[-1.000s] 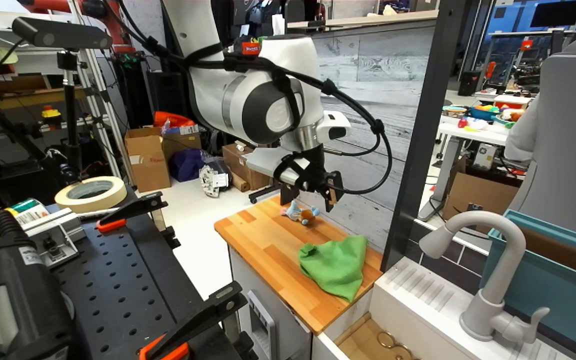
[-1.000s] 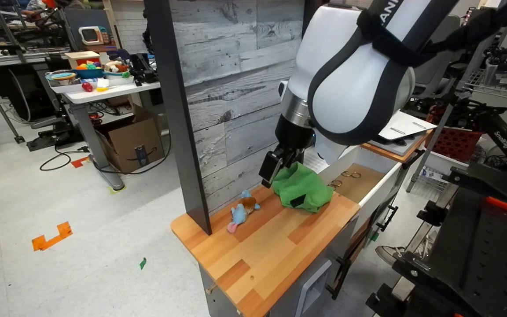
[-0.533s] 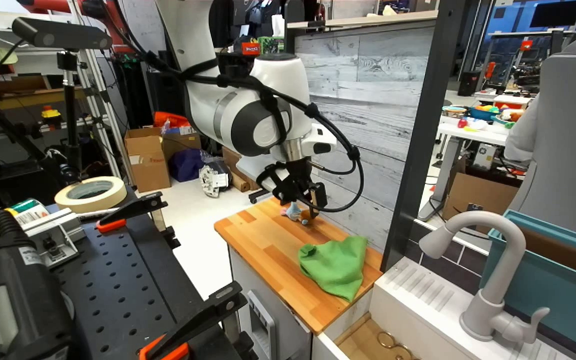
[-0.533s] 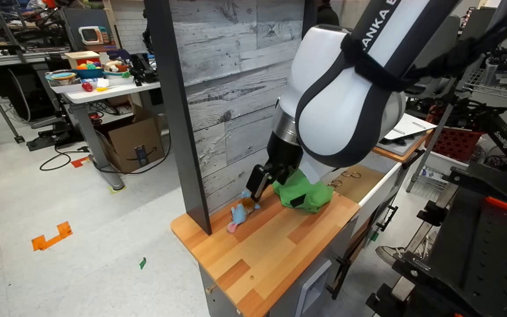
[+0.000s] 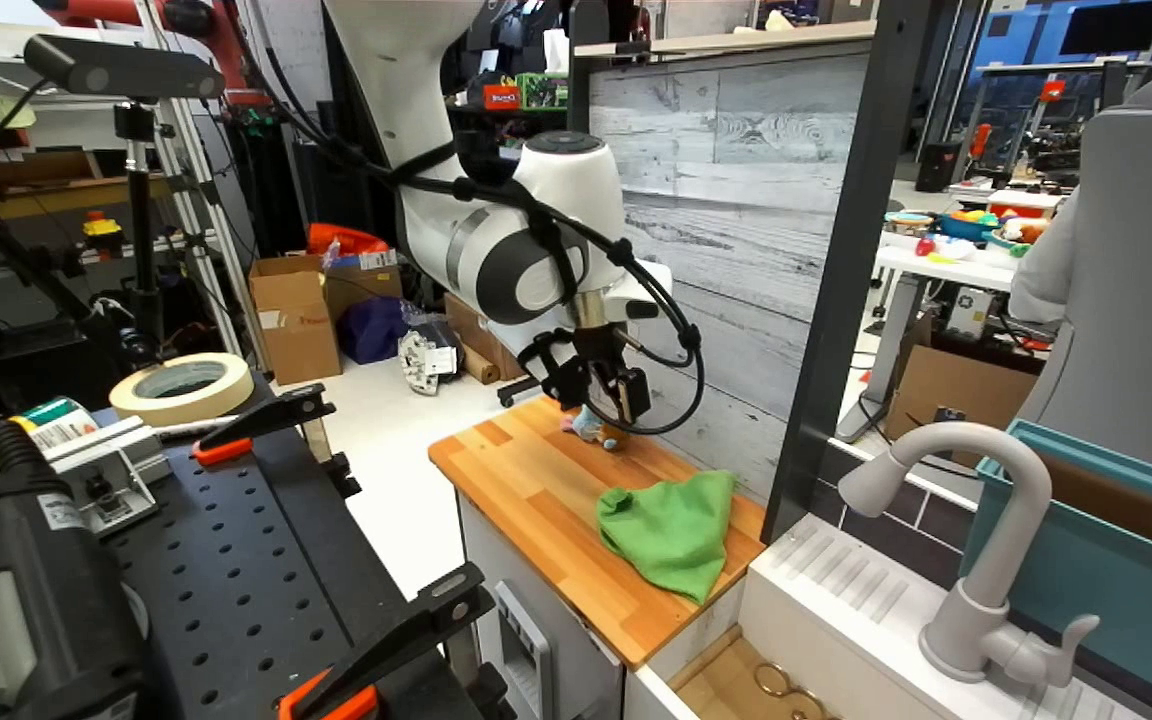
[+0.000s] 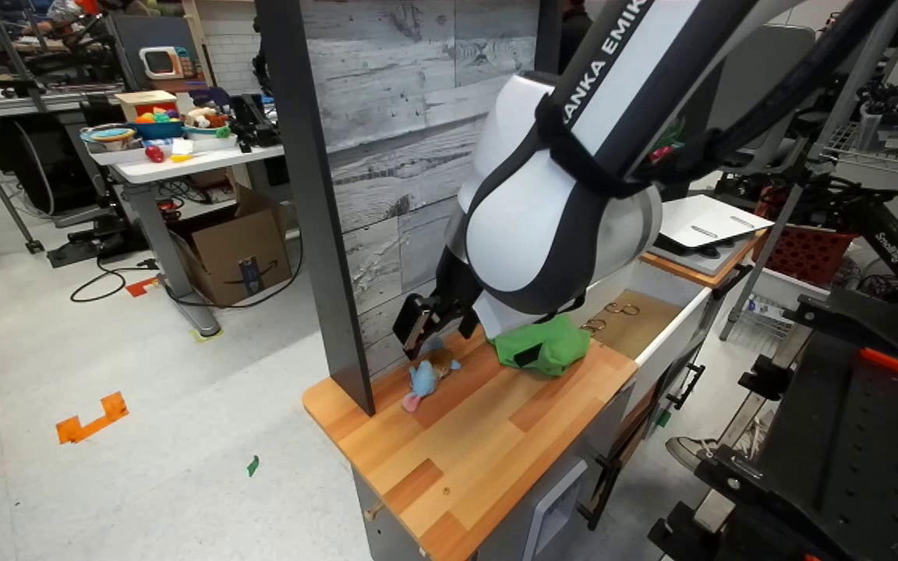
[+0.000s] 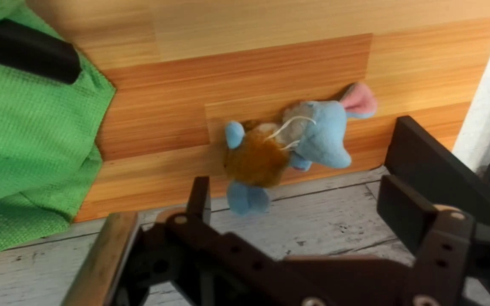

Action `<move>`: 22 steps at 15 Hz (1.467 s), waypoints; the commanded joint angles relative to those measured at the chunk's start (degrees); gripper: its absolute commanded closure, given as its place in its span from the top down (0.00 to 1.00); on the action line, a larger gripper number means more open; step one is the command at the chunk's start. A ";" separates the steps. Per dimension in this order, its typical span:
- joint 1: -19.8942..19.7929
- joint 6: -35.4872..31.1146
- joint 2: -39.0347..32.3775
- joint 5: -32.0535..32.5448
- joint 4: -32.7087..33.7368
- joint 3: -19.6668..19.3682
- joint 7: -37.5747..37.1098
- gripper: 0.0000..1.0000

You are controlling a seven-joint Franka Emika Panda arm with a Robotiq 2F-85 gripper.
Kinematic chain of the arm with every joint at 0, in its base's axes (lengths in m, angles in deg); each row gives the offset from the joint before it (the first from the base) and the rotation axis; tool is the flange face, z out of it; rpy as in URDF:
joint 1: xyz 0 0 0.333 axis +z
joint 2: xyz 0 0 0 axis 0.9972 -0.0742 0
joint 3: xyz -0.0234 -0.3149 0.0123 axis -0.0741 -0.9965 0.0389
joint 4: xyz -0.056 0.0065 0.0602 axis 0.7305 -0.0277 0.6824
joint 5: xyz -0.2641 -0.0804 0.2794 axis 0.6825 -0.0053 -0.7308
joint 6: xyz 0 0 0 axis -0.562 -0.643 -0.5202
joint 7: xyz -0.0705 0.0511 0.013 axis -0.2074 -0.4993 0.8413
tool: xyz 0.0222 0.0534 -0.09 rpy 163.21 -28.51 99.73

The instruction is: Turn the faucet to the left, then move the blue toy forward

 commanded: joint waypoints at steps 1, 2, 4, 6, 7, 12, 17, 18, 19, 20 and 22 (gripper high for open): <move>2.35 0.90 -4.72 -1.78 6.01 -1.73 -1.93 1.00; 2.70 1.28 -5.51 -1.88 6.92 -2.02 -2.23 1.00; 3.22 1.69 -7.13 -1.89 8.70 -2.56 -2.81 0.75; 4.00 1.58 -8.46 -1.93 10.19 -3.48 -3.46 0.65; 4.10 1.77 -8.90 -1.85 10.75 -3.62 -3.51 0.58; 5.29 0.45 -8.87 -1.60 10.45 -5.51 -3.90 0.19; 4.67 -6.18 -1.62 -0.67 -0.29 -4.81 -1.89 0.03; 4.27 -8.56 0.55 -0.23 -3.95 -4.17 -1.02 0.01; 4.00 -10.50 2.16 0.17 -6.76 -3.70 -0.24 0.03; 3.81 -12.43 3.66 0.63 -9.49 -3.26 0.67 0.03; 3.32 -15.94 6.65 1.90 -15.38 -2.20 2.63 0.03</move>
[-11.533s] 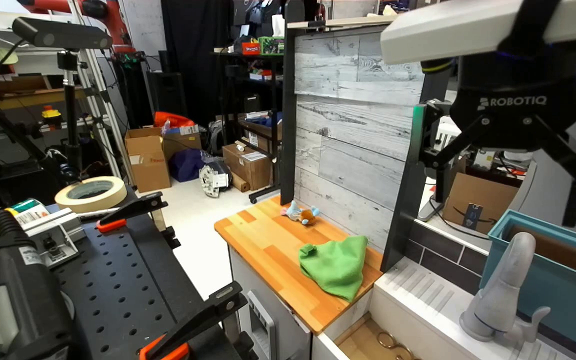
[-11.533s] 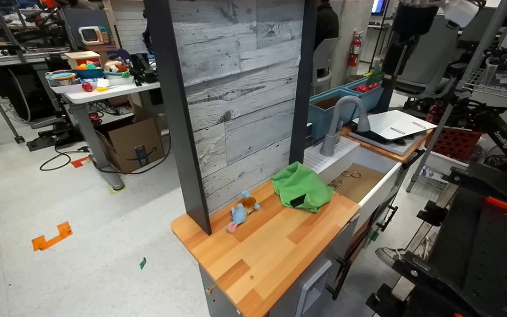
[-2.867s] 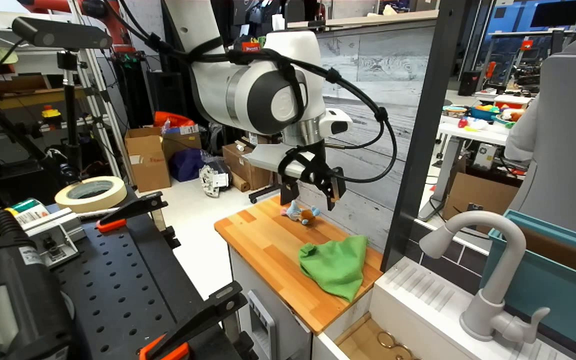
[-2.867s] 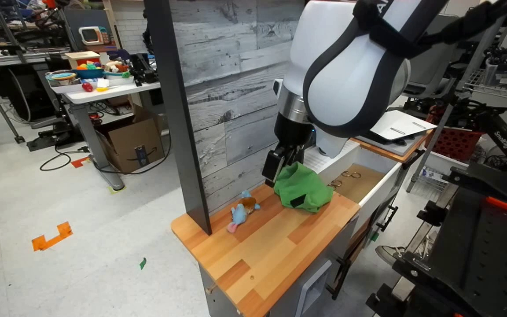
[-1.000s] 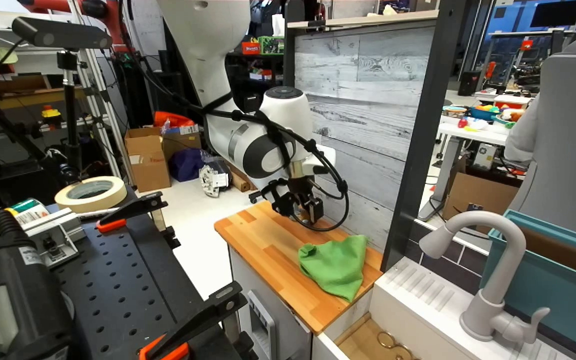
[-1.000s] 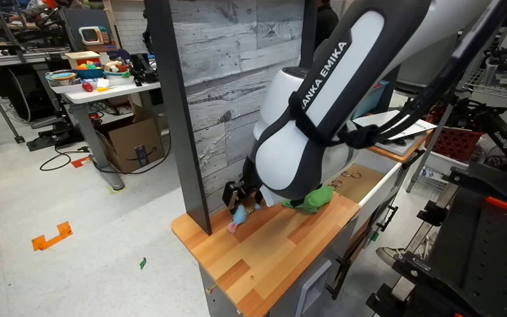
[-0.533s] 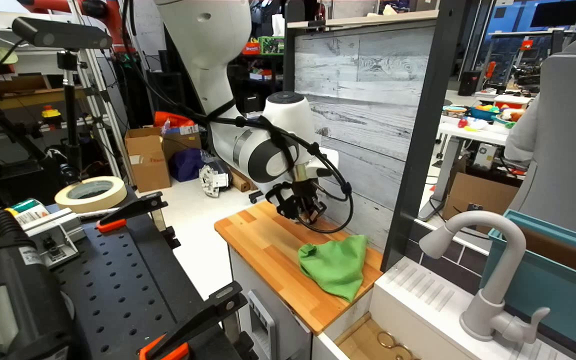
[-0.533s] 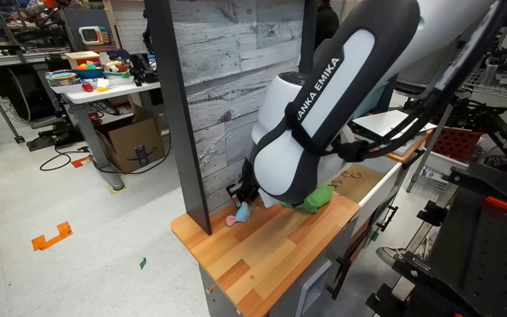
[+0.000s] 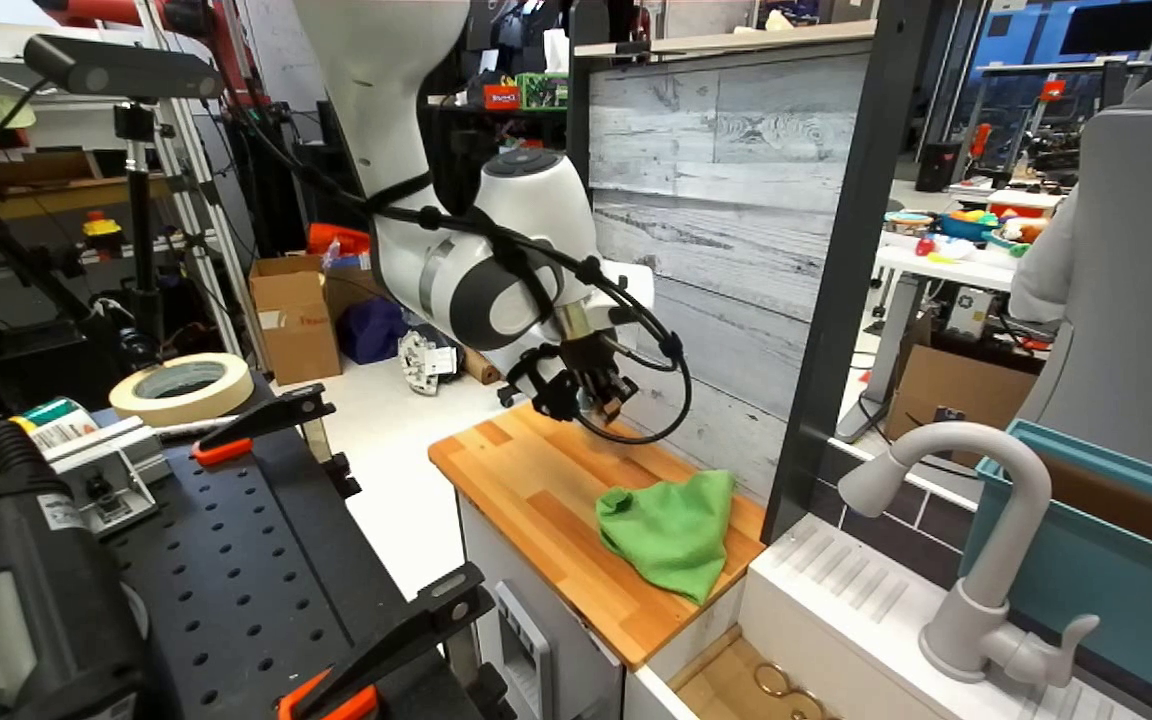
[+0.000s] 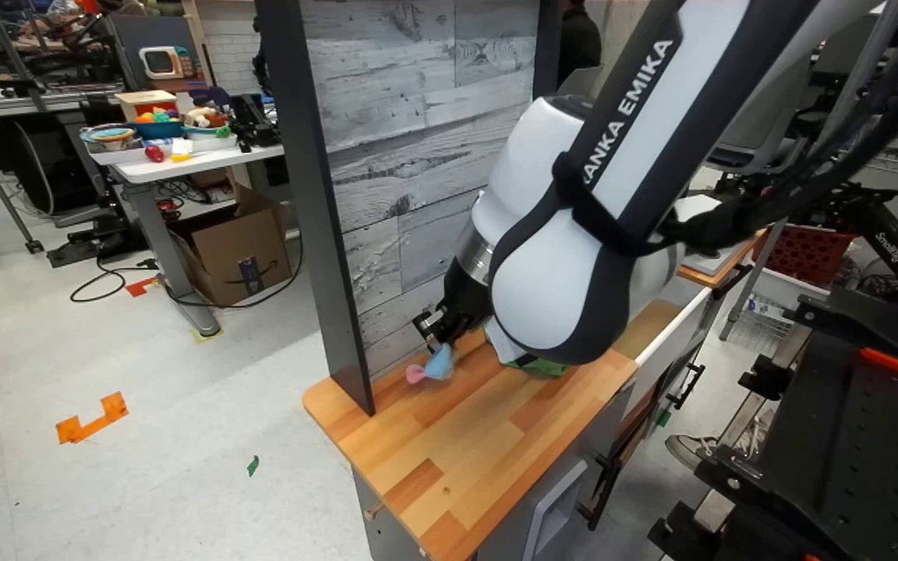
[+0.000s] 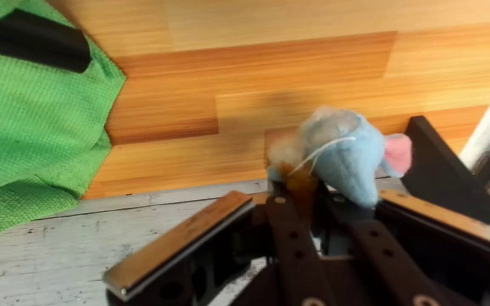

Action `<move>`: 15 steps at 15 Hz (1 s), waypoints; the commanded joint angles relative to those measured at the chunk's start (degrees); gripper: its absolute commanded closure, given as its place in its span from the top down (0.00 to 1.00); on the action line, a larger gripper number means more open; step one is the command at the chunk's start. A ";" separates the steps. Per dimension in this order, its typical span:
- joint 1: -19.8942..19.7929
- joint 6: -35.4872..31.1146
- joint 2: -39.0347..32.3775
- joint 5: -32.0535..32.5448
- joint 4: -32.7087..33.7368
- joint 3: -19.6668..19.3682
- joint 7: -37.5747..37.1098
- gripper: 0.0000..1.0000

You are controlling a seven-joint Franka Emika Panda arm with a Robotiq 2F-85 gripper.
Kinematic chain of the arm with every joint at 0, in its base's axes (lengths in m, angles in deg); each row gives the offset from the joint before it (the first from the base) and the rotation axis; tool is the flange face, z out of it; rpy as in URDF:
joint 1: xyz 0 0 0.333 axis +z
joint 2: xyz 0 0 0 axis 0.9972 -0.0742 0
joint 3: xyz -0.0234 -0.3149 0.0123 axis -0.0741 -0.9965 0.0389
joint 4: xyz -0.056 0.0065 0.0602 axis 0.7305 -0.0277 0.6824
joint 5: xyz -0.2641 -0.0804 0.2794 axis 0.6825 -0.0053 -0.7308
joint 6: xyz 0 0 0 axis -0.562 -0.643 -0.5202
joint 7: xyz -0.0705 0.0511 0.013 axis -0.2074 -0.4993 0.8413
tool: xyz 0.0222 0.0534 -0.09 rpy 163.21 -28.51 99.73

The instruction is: Turn the faucet to the left, then move the blue toy forward

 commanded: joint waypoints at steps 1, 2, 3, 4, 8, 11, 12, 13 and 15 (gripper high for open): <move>-0.55 -6.66 8.07 2.55 -13.98 1.61 3.46 0.03; -0.28 -8.21 9.43 3.17 -16.96 1.64 4.06 0.03; 0.08 -9.36 9.82 3.59 -18.35 1.56 4.35 0.03; -0.03 -9.61 10.37 3.99 -19.80 1.93 4.57 0.03; 0.81 -8.49 9.91 4.26 -21.37 1.87 4.55 0.03; 1.66 -7.53 8.32 3.64 -19.81 1.45 4.28 0.03; 1.97 -7.38 7.89 3.49 -19.33 1.30 4.25 0.03; 2.13 -7.26 7.33 3.45 -18.72 1.29 4.23 0.03; 2.87 -6.85 6.37 3.17 -17.70 0.92 4.19 0.03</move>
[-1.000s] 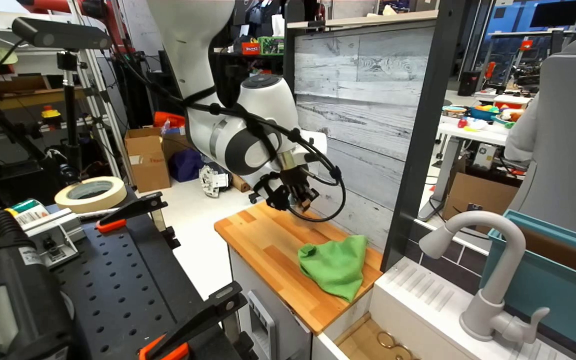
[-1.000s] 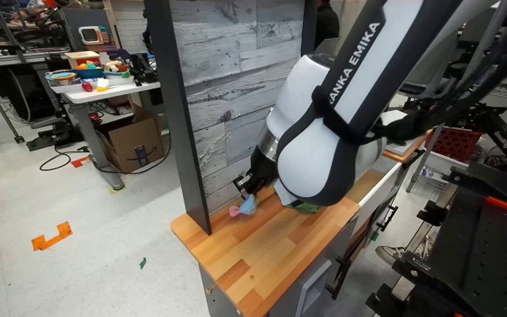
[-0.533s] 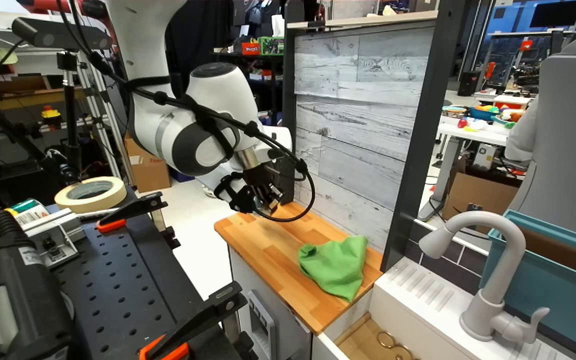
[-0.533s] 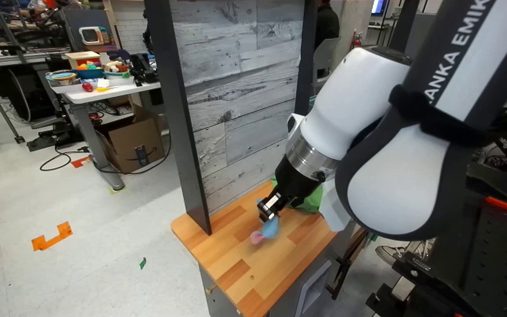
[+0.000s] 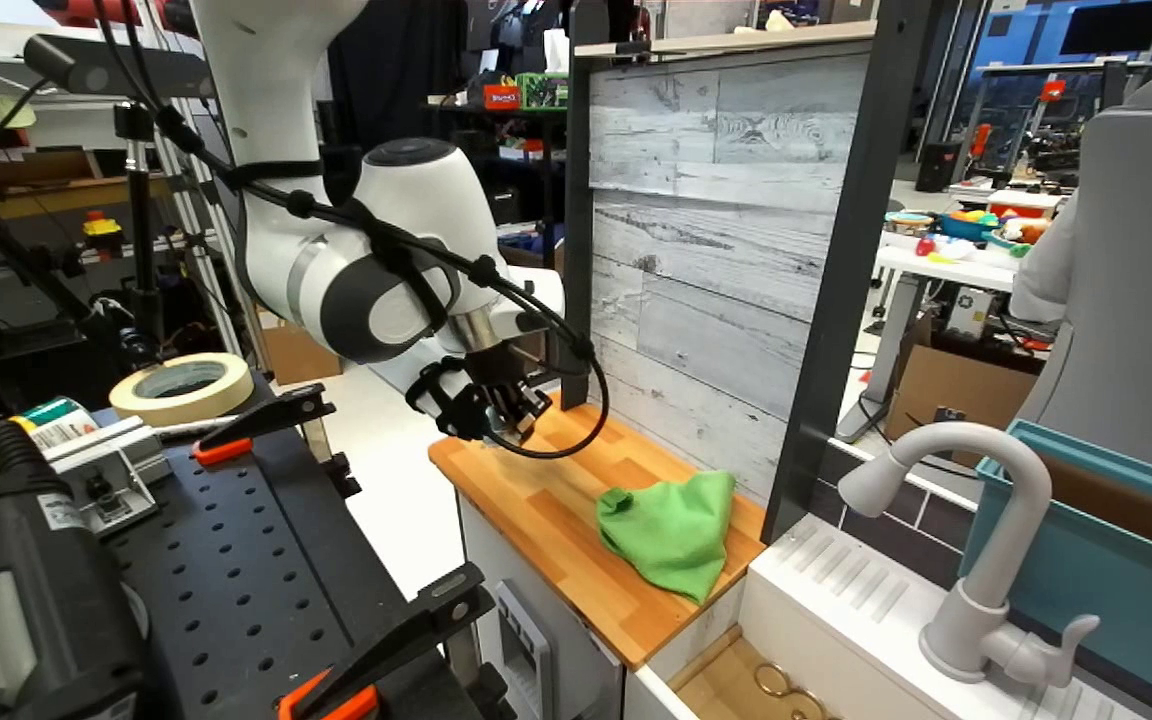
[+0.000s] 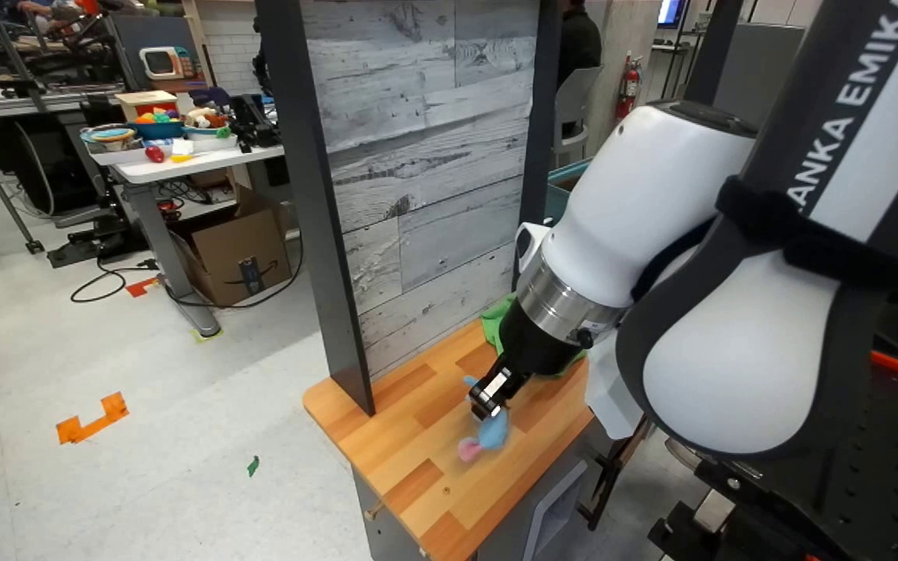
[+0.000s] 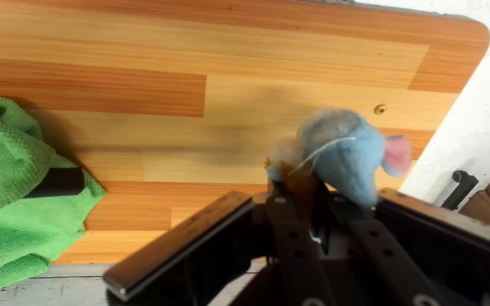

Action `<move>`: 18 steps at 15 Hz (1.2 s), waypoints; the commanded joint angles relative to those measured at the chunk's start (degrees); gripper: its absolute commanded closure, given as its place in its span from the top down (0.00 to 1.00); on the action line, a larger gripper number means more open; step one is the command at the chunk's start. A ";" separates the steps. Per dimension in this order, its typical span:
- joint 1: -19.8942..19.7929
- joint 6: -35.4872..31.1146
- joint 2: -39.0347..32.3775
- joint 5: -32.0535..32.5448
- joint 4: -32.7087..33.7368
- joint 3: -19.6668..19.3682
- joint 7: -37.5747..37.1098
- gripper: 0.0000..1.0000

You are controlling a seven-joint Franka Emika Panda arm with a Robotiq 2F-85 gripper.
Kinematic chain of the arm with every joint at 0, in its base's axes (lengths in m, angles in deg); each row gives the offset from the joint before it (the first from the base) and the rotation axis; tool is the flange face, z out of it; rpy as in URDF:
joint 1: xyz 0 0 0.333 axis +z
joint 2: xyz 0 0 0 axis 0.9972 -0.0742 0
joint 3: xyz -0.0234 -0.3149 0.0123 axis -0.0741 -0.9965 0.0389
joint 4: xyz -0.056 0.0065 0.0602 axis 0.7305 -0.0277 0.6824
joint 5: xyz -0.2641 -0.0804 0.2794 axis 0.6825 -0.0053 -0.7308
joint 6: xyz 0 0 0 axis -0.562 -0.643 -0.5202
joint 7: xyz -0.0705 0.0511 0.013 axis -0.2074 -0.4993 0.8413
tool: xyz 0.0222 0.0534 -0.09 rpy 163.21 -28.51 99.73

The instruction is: Turn the faucet to the left, then move the blue toy forward

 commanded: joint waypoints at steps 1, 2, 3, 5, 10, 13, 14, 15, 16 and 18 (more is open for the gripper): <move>2.57 1.13 -2.35 -1.19 3.13 -1.44 0.33 0.03; 2.91 1.55 -2.97 -1.39 3.92 -1.63 0.23 0.03; 3.53 1.94 -3.89 -1.78 5.13 -2.07 0.07 0.03; 4.37 2.84 -5.37 -2.20 6.96 -2.66 0.00 0.03; 5.25 5.49 -6.99 -2.69 9.96 -3.43 -0.46 0.54; 5.80 5.04 -5.67 -3.80 9.75 -4.25 -1.25 0.75; 5.25 5.01 -4.47 -3.77 8.98 -3.98 -1.12 0.81; 4.49 3.99 -2.94 -3.51 7.59 -3.43 -1.03 0.90; 3.92 2.86 -1.57 -3.40 6.37 -2.97 -1.12 0.96; 3.74 3.17 -4.17 -2.67 8.91 -2.95 -0.48 0.86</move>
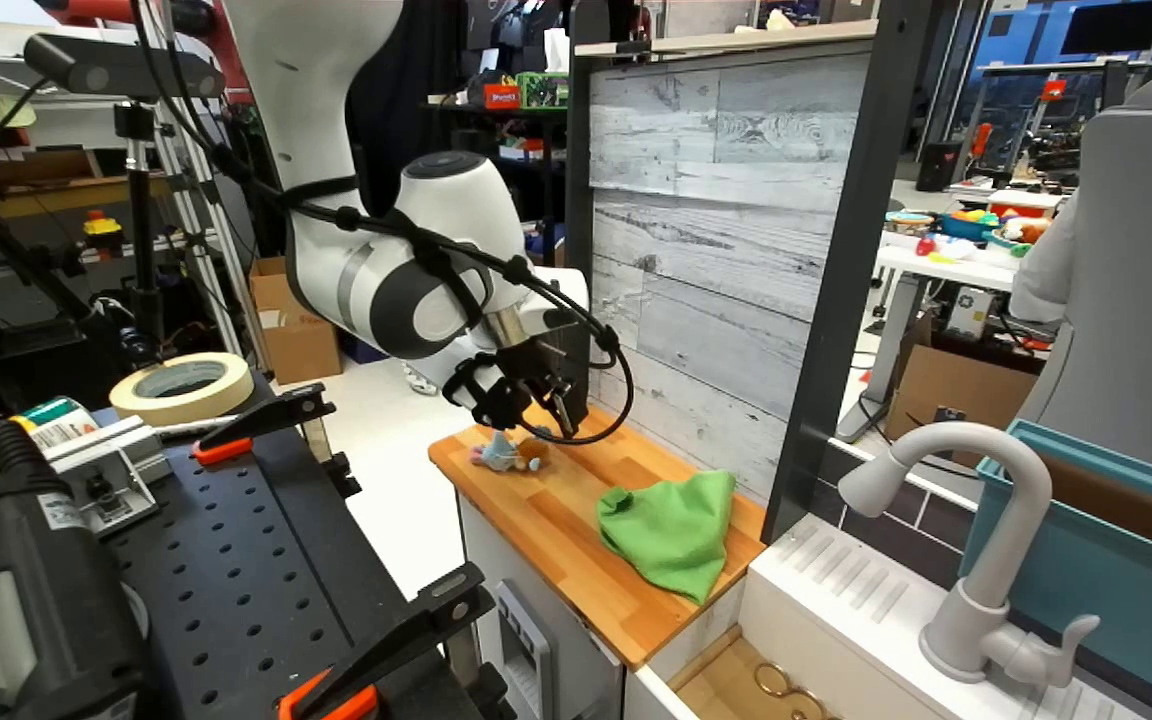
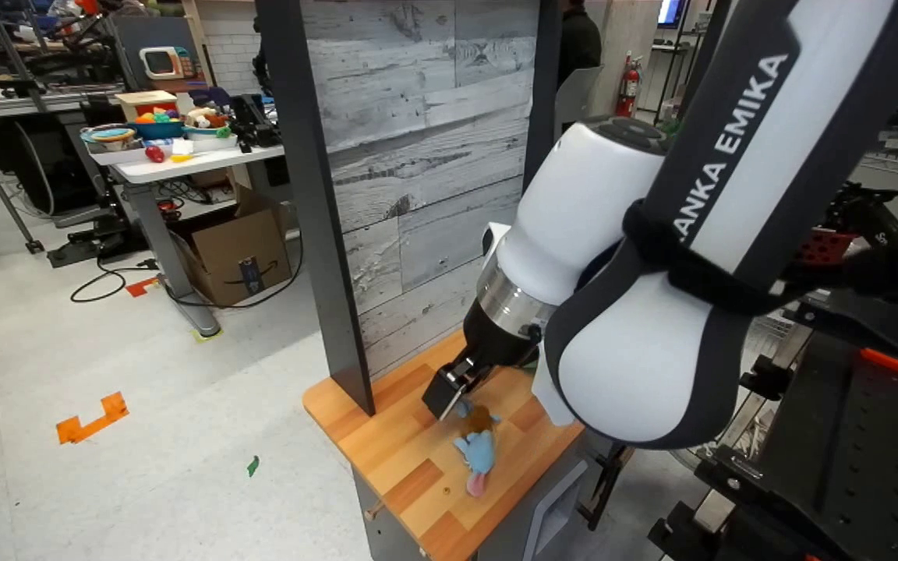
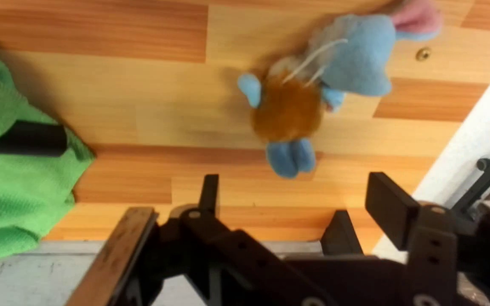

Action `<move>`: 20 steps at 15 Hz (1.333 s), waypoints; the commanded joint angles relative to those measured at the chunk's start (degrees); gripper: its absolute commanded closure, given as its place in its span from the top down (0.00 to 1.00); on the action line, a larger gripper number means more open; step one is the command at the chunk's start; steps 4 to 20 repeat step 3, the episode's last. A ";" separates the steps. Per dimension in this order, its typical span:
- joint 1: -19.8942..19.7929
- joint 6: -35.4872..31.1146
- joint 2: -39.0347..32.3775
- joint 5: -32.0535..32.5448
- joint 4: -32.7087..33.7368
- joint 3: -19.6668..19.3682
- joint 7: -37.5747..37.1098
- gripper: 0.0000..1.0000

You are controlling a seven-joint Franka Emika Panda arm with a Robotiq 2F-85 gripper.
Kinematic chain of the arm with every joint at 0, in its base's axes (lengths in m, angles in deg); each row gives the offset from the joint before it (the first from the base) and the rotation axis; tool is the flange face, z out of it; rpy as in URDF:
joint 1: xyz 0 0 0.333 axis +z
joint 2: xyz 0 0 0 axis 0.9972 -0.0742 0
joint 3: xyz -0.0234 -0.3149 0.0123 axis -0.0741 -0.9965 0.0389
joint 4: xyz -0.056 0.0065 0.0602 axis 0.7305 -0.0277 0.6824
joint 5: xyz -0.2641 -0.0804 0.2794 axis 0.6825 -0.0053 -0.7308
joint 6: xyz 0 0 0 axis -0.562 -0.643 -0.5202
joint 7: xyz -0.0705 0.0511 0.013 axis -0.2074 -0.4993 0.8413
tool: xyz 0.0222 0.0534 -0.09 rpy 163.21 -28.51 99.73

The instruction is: Turn the faucet to the left, then move the blue toy forward

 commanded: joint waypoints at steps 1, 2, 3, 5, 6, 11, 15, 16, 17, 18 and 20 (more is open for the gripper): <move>-0.44 -0.39 1.21 -0.07 -0.78 0.36 0.27 0.95; -0.52 -0.64 2.38 -0.10 -1.76 0.40 0.25 0.99; -0.58 -0.64 3.15 -0.10 -2.45 0.42 0.25 1.00; -0.58 -0.64 3.15 -0.10 -2.45 0.42 0.25 1.00; -0.58 -0.64 3.15 -0.10 -2.45 0.42 0.25 1.00; -0.58 -0.64 3.15 -0.10 -2.45 0.42 0.25 1.00; -0.58 -0.64 3.15 -0.10 -2.45 0.42 0.25 1.00; -0.58 -0.64 3.15 -0.10 -2.45 0.42 0.25 1.00; -0.58 -0.64 3.15 -0.10 -2.45 0.42 0.25 1.00; -0.58 -0.64 3.15 -0.10 -2.45 0.42 0.25 1.00; -0.58 -0.64 3.15 -0.10 -2.45 0.42 0.25 1.00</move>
